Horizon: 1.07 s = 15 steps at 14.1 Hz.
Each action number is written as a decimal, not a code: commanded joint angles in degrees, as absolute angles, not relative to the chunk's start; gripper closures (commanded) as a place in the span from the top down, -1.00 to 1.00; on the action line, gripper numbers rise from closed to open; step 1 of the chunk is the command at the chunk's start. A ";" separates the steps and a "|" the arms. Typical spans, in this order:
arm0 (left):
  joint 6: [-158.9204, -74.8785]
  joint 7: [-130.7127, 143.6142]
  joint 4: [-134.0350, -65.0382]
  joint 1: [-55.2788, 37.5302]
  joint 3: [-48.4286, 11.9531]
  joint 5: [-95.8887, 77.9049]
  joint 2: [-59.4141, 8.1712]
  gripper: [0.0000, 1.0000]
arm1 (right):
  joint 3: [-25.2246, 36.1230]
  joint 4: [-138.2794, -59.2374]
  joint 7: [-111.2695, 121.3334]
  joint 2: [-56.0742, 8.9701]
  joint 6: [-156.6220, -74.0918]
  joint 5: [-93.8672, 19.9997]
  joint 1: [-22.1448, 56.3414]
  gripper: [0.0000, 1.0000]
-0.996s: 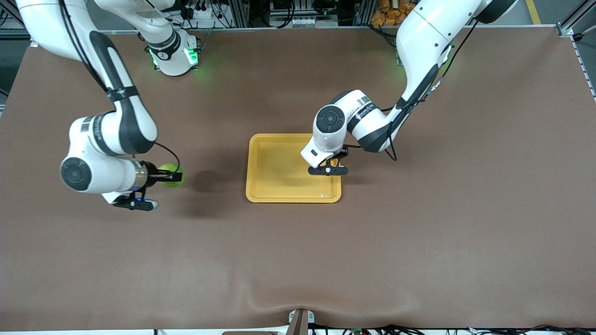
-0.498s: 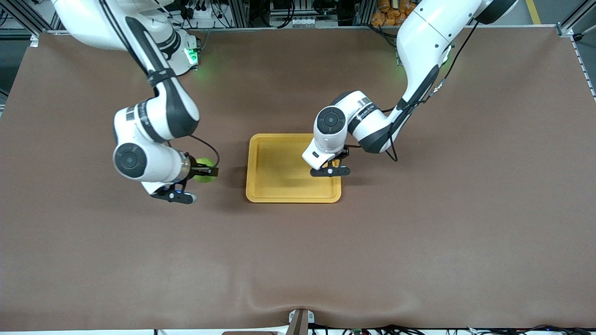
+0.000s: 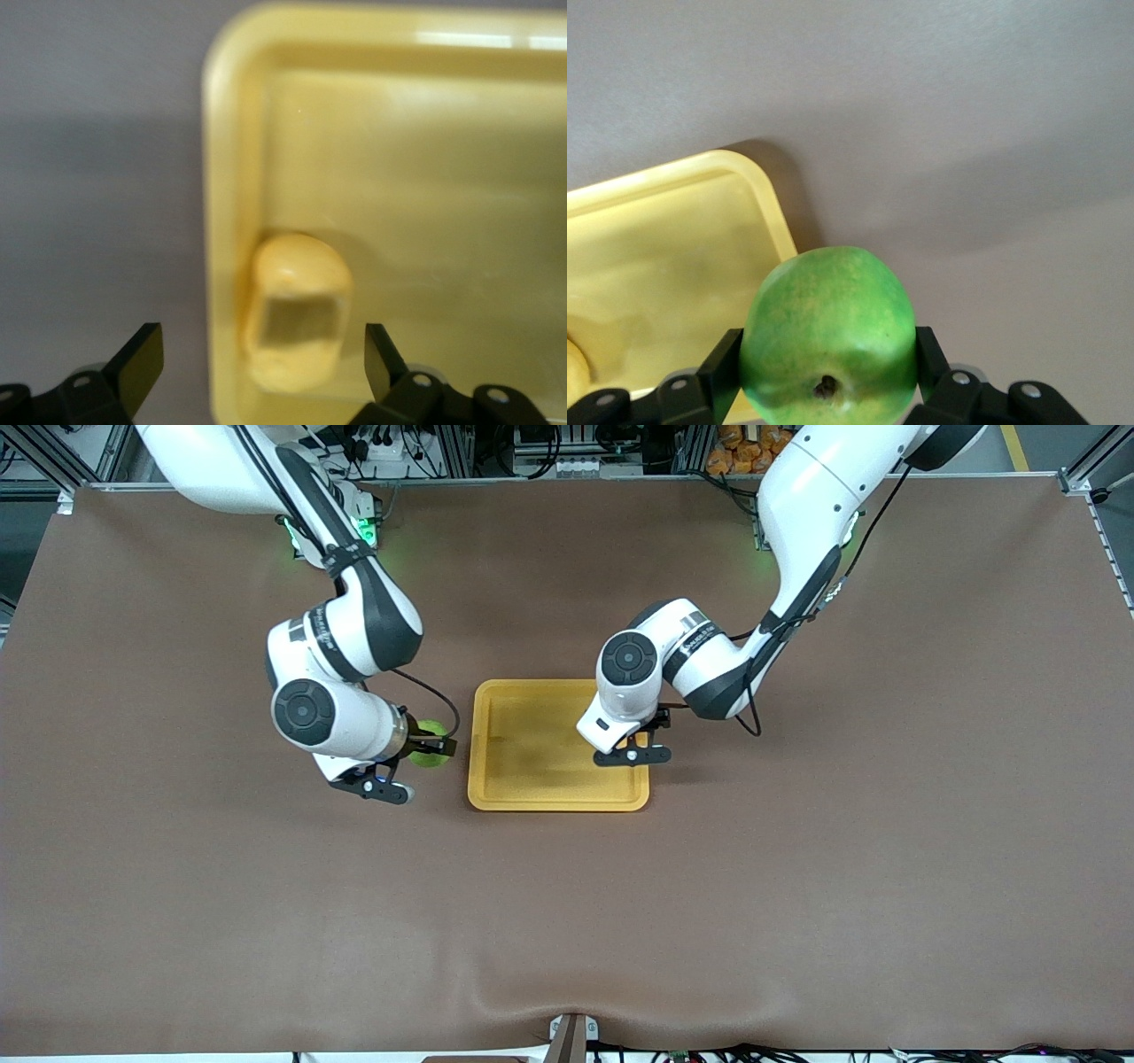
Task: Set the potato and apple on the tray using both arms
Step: 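Release the potato onto the tray while the right gripper carries the apple, then lower the apple onto the tray and open the right gripper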
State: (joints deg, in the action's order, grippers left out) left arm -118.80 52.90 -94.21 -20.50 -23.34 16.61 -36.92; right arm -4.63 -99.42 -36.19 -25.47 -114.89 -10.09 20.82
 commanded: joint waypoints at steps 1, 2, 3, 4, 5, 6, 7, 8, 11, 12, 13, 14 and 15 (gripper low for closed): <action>-108.75 51.78 -88.26 -18.73 -23.20 17.23 -34.81 1.00 | -4.04 -98.26 -40.07 -27.77 -117.59 -11.16 23.37 -1.00; -106.63 50.55 -87.37 -17.07 -23.64 16.88 -34.11 1.00 | -4.04 -98.09 -40.34 -28.56 -118.03 -11.16 24.16 -1.00; -105.39 50.28 -87.36 -15.48 -23.90 16.09 -32.62 1.00 | -4.04 -97.82 -41.91 -29.52 -118.99 -11.34 25.65 -1.00; -104.86 50.27 -87.36 -14.51 -23.73 14.60 -30.87 1.00 | -3.96 -97.13 -44.45 -30.66 -120.22 -11.25 27.32 -1.00; -103.98 50.27 -87.36 -13.11 -23.73 13.98 -29.20 1.00 | -3.96 -96.60 -46.39 -32.07 -121.28 -11.25 28.38 -1.00; -102.84 50.19 -87.36 -11.70 -23.73 13.89 -27.53 1.00 | -3.96 -95.98 -47.28 -33.12 -121.90 -11.25 29.17 -1.00; -101.53 50.19 -87.36 -10.30 -23.73 13.89 -25.77 1.00 | -3.96 -95.19 -48.68 -34.44 -122.60 -11.25 30.31 -1.00; -100.38 50.19 -87.36 -8.98 -23.73 13.97 -24.01 1.00 | -3.96 -95.01 -50.17 -35.41 -123.48 -11.16 31.19 -1.00; -98.79 45.82 -87.36 -4.85 -23.73 13.98 -19.88 1.00 | -3.87 -94.75 -51.85 -37.87 -126.55 -10.99 32.43 -1.00; -98.35 42.57 -87.36 -3.27 -23.82 13.89 -18.99 1.00 | -3.95 -94.75 -51.86 -38.40 -126.91 -11.07 32.61 -1.00; -97.48 40.10 -87.36 -1.86 -23.82 13.71 -18.11 1.00 | -3.96 -94.75 -51.94 -38.76 -127.52 -11.16 33.13 -1.00; -96.77 38.43 -87.36 -0.80 -23.82 12.93 -17.24 1.00 | -3.96 -94.75 -52.55 -39.02 -127.88 -11.16 33.22 -0.49; -96.33 37.28 -87.36 0.60 -23.82 12.05 -16.18 1.00 | -3.96 -94.75 -53.60 -39.02 -127.88 -11.16 32.96 0.49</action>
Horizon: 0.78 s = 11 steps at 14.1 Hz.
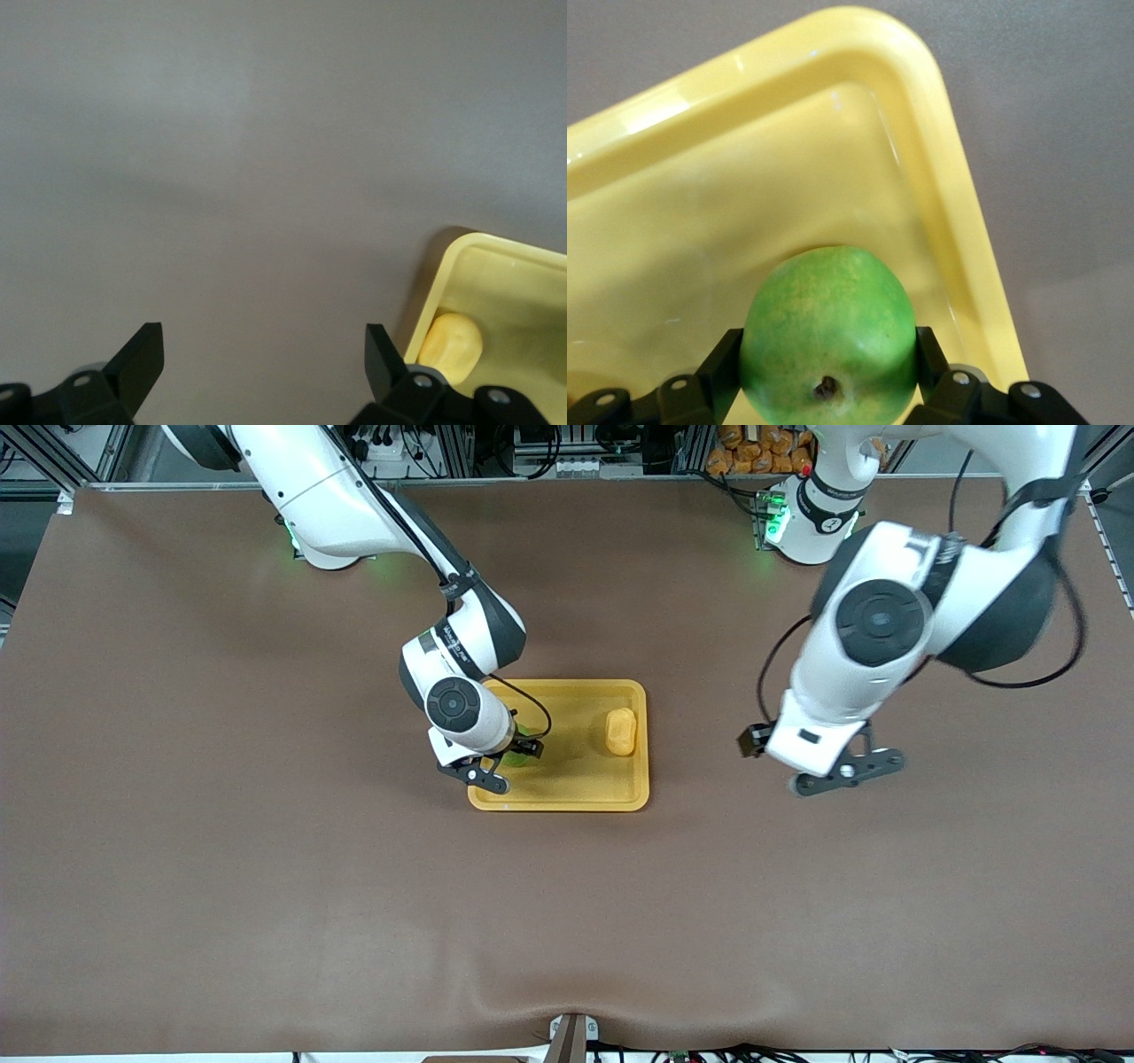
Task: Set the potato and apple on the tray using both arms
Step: 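Lower the apple onto the tray and open the right gripper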
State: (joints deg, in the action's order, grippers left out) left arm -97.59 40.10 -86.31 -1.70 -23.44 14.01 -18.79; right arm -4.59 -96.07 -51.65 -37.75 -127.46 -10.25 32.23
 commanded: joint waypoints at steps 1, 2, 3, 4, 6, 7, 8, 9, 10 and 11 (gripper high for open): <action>-95.72 36.57 -87.54 1.66 -23.82 11.52 -14.95 1.00 | -3.87 -94.57 -53.79 -38.94 -127.79 -10.81 33.05 0.99; -94.76 35.43 -87.45 2.37 -23.82 11.43 -13.98 1.00 | -3.87 -93.79 -53.62 -38.94 -127.62 -10.64 33.13 1.00; -94.14 33.77 -87.45 3.68 -23.82 11.43 -13.19 1.00 | -3.87 -92.56 -53.53 -38.85 -126.83 -10.72 32.61 1.00; -93.78 31.14 -87.45 5.17 -23.82 11.34 -12.31 1.00 | -3.87 -91.50 -53.53 -38.67 -124.91 -10.81 32.35 1.00; -92.82 26.74 -87.45 7.46 -23.73 11.34 -10.21 1.00 | -3.69 -87.56 -53.61 -38.58 -118.69 -10.72 31.99 1.00; -92.64 25.85 -87.54 8.43 -23.82 11.34 -9.41 1.00 | -3.60 -85.36 -53.61 -38.50 -116.30 -10.72 31.99 1.00; -92.03 24.36 -87.54 9.22 -23.82 11.34 -8.62 1.00 | -3.52 -83.78 -53.61 -38.50 -113.93 -10.98 31.91 1.00; -91.33 22.26 -87.54 9.75 -23.82 11.25 -7.92 1.00 | -3.52 -82.37 -53.61 -38.32 -112.34 -10.99 31.56 1.00; -90.80 21.19 -87.54 9.84 -23.56 10.64 -6.95 1.00 | -3.43 -80.87 -53.61 -38.23 -111.37 -10.73 30.68 1.00; -89.92 20.57 -87.54 10.10 -23.29 10.46 -6.07 1.00 | -3.43 -79.03 -53.44 -38.15 -110.23 -10.46 29.89 1.00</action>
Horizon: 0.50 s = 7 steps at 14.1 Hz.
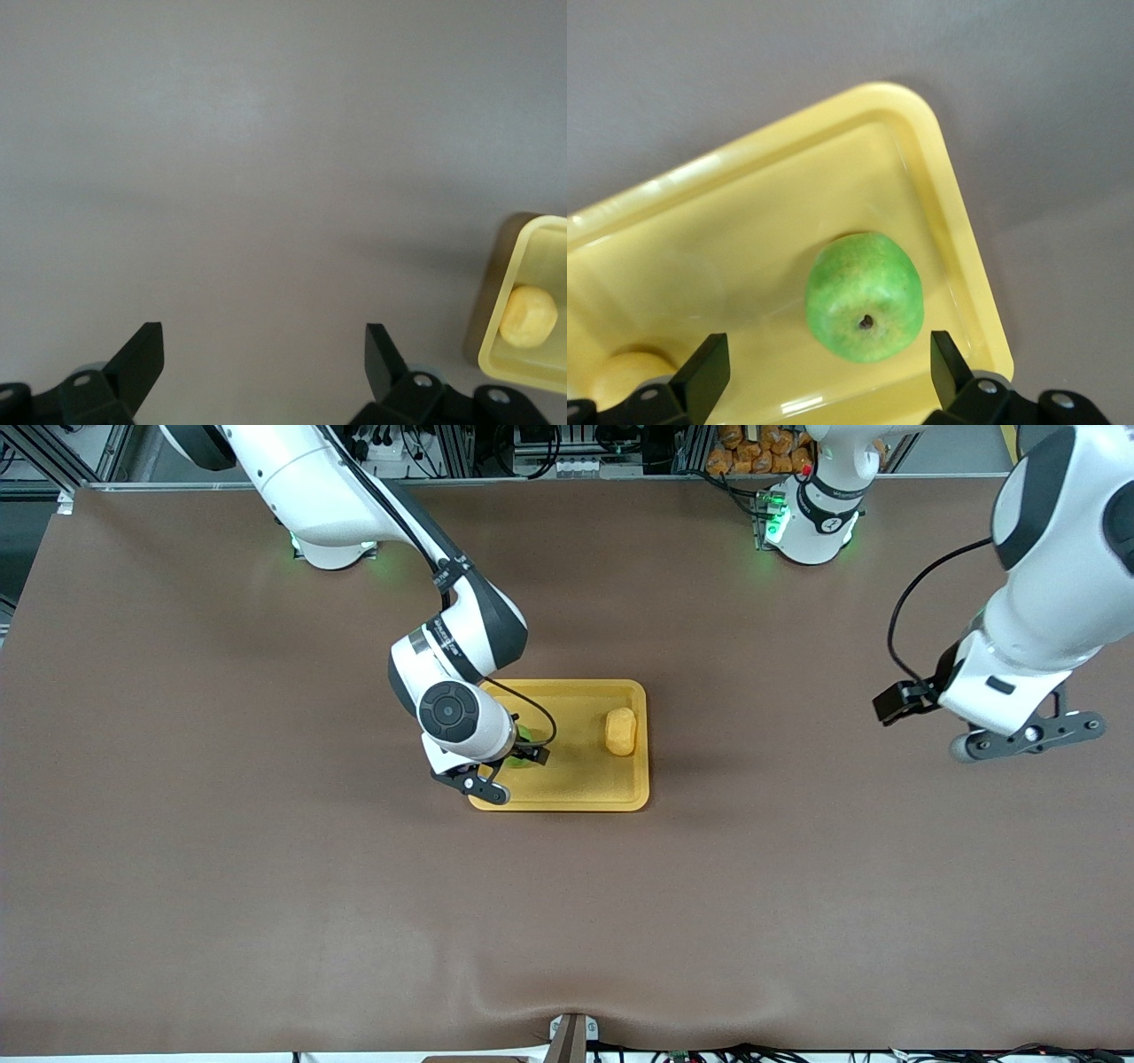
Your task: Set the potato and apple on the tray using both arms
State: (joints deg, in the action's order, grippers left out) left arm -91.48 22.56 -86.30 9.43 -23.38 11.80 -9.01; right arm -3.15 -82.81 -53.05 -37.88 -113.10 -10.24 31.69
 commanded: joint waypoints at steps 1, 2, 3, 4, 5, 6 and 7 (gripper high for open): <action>-89.22 19.52 -87.45 11.41 -23.38 10.28 -5.37 1.00 | -3.51 -77.19 -53.26 -38.14 -108.21 -10.37 28.49 1.00; -89.04 19.25 -87.63 12.38 -23.47 8.98 -4.40 1.00 | -3.52 -75.43 -53.26 -38.14 -105.76 -10.37 27.17 1.00; -88.60 19.16 -87.71 12.74 -23.29 7.92 -3.44 1.00 | -3.43 -73.15 -53.26 -38.06 -103.30 -10.28 26.38 1.00; -87.29 18.12 -87.63 13.88 -23.29 7.82 -3.25 1.00 | -3.34 -70.78 -53.26 -37.97 -100.23 -9.85 25.24 1.00; -86.67 16.19 -87.54 14.76 -23.38 7.82 -2.90 1.00 | -3.25 -68.84 -53.26 -37.88 -97.50 -9.50 24.01 1.00; -86.40 14.87 -87.54 15.37 -23.29 7.74 -2.55 1.00 | -3.25 -67.17 -53.26 -37.36 -94.95 -9.49 22.60 1.00; -86.14 14.33 -87.54 16.08 -23.38 7.73 -2.46 1.00 | -3.16 -65.93 -53.26 -36.66 -92.40 -9.49 21.20 1.00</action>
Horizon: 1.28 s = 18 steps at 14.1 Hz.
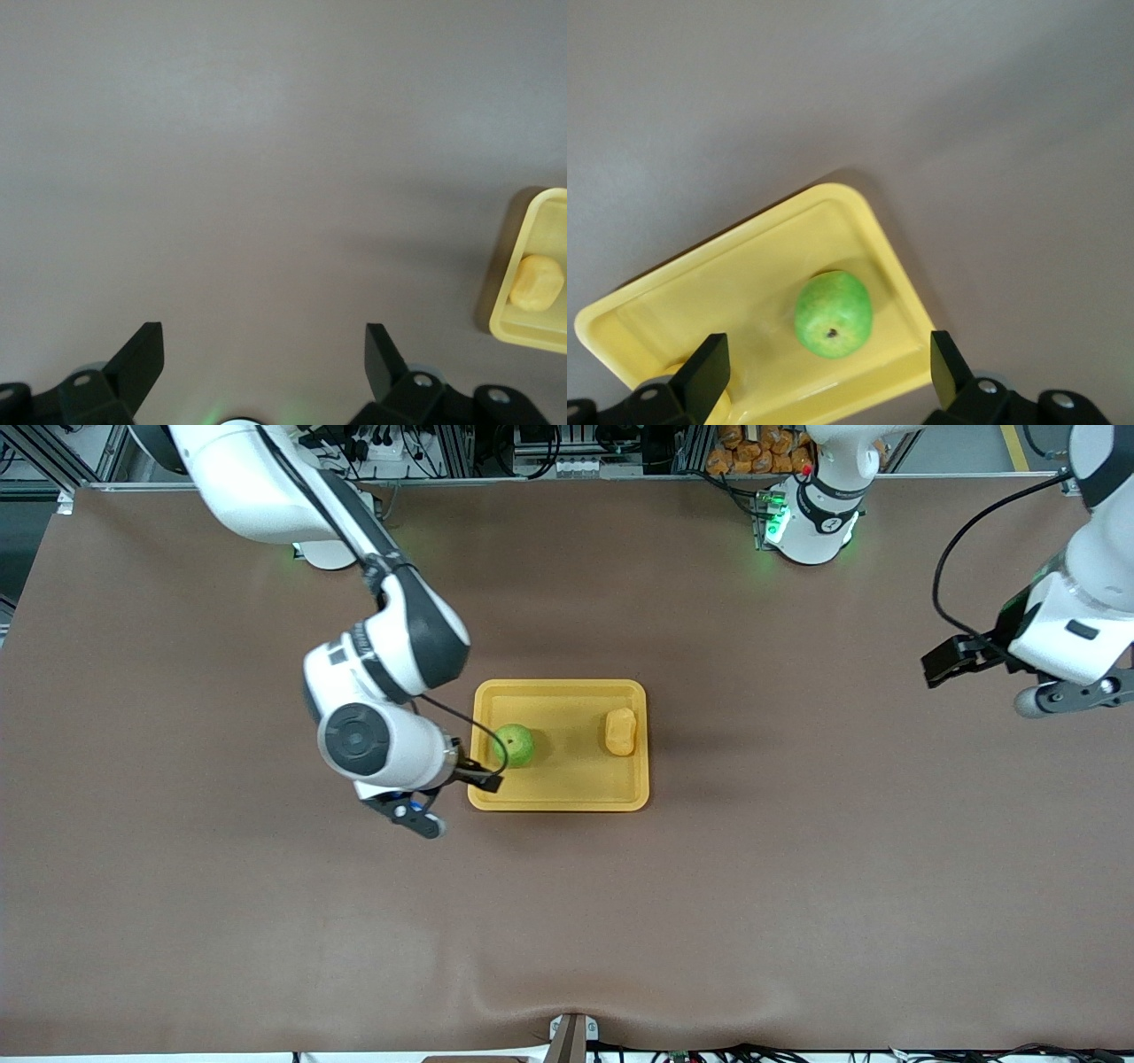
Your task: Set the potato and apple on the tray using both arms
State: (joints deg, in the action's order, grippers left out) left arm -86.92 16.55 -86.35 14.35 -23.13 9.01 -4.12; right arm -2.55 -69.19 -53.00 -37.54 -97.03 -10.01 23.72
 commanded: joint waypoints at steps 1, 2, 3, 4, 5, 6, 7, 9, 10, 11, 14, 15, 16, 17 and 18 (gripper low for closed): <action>-85.61 13.72 -87.45 16.52 -23.38 7.73 -2.29 1.00 | -3.25 -65.48 -53.17 -35.69 -90.63 -9.41 19.62 1.00; -85.52 12.14 -87.36 16.70 -23.29 7.65 -1.94 1.00 | -3.43 -65.48 -53.09 -34.55 -89.75 -9.58 17.77 1.00; -85.43 9.95 -87.36 17.40 -23.38 7.73 -1.85 1.00 | -3.43 -65.57 -52.82 -33.58 -89.21 -9.67 16.36 1.00; -85.43 8.28 -87.36 17.58 -23.29 7.73 -1.15 1.00 | -3.25 -65.57 -52.04 -32.36 -87.90 -9.41 15.48 1.00; -85.43 7.39 -87.28 17.75 -23.29 7.73 -1.14 1.00 | -3.25 -65.48 -50.29 -31.56 -86.59 -8.88 14.42 1.00; -85.43 7.21 -87.28 17.75 -23.29 7.73 -1.14 1.00 | -3.34 -65.57 -48.45 -30.86 -85.70 -8.88 13.20 1.00; -85.34 7.21 -87.28 17.75 -23.29 7.73 -1.14 1.00 | -3.25 -65.57 -47.21 -29.81 -85.17 -8.62 12.49 1.00; -84.99 7.21 -87.28 17.75 -23.38 7.73 -1.05 1.00 | -3.43 -65.57 -44.32 -28.05 -83.68 -6.08 10.30 1.00; -84.64 7.12 -87.28 17.75 -23.29 7.73 -0.88 1.00 | -3.34 -65.57 -41.60 -27.25 -82.45 -4.85 9.59 1.00; -84.20 7.12 -87.36 17.75 -23.38 7.73 -0.62 1.00 | -3.25 -65.57 -39.14 -26.12 -81.40 -3.96 8.88 1.00; -83.85 7.21 -87.36 17.75 -23.38 7.73 -0.53 1.00 | -3.51 -66.09 -30.88 -22.25 -80.51 -3.08 5.02 1.00; -83.93 7.29 -87.19 17.67 -23.38 7.73 -0.61 1.00 | -3.43 -66.27 -29.11 -21.54 -79.29 -2.82 4.14 1.00; -83.94 7.29 -86.58 17.75 -23.38 7.65 -0.62 1.00 | -3.43 -66.27 -28.13 -20.84 -77.80 -2.20 3.35 1.00; -83.94 7.29 -86.40 17.75 -23.29 7.65 -0.62 1.00 | -3.51 -66.36 -26.73 -19.61 -77.52 -0.72 2.99 1.00; -83.94 7.21 -86.40 17.32 -23.03 7.65 -0.53 1.00 | -3.52 -66.62 -23.85 -18.29 -77.35 0.34 2.73 1.00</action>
